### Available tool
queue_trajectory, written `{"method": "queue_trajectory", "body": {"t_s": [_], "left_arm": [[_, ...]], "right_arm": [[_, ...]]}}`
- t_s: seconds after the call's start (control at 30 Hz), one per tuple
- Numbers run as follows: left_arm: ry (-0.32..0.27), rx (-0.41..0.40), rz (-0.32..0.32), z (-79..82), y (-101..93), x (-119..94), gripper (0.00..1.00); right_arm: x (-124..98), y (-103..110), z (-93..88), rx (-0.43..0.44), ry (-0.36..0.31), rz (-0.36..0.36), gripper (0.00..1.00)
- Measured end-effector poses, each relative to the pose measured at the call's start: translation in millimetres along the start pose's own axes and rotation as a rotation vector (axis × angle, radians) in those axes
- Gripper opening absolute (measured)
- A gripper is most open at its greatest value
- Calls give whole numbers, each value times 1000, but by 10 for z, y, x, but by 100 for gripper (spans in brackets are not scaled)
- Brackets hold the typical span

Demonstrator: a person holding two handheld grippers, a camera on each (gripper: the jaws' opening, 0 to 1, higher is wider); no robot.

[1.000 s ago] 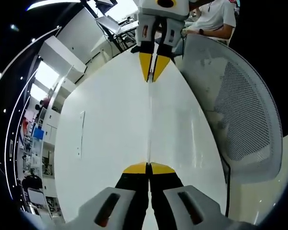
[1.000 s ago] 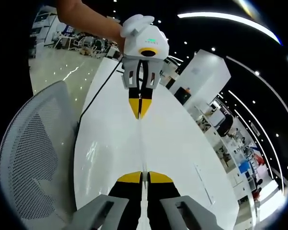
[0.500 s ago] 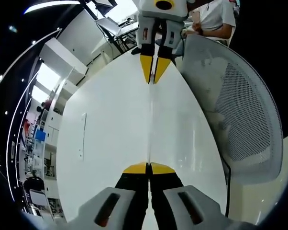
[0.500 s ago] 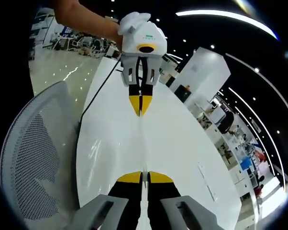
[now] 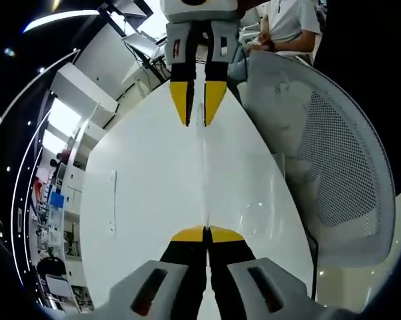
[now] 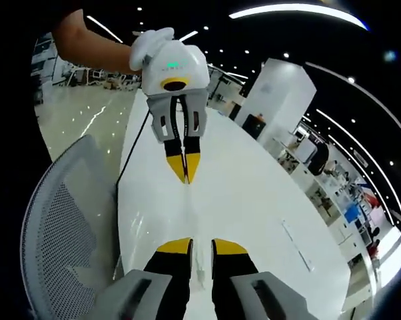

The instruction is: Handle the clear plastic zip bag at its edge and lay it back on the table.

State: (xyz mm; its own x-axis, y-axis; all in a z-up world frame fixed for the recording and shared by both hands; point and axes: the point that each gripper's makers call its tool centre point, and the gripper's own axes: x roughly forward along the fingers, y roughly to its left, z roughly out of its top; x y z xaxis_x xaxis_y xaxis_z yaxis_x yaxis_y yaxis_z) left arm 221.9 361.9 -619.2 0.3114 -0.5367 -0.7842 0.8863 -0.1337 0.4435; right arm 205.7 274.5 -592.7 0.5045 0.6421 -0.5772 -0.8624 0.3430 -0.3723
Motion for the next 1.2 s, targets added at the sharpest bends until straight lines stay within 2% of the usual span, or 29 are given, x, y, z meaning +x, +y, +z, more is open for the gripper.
{"method": "queue_trajectory", "body": {"t_s": [0.23,0.53,0.73,1.2], "left_arm": [[3,14,-1,35,-22,1,0],[-2,20,9,81,-8,-41,0],[-11,31,14,144,-18,-66,0],[-44,22,61,270,95,-98,0]], "right_arm": [[-51,-20,55,22,-3,21,7],[-33,73,-117,40,34,45,7],[-28,98,-144,59,34,52,6],[78,204,-79,147,11,107,6]]}}
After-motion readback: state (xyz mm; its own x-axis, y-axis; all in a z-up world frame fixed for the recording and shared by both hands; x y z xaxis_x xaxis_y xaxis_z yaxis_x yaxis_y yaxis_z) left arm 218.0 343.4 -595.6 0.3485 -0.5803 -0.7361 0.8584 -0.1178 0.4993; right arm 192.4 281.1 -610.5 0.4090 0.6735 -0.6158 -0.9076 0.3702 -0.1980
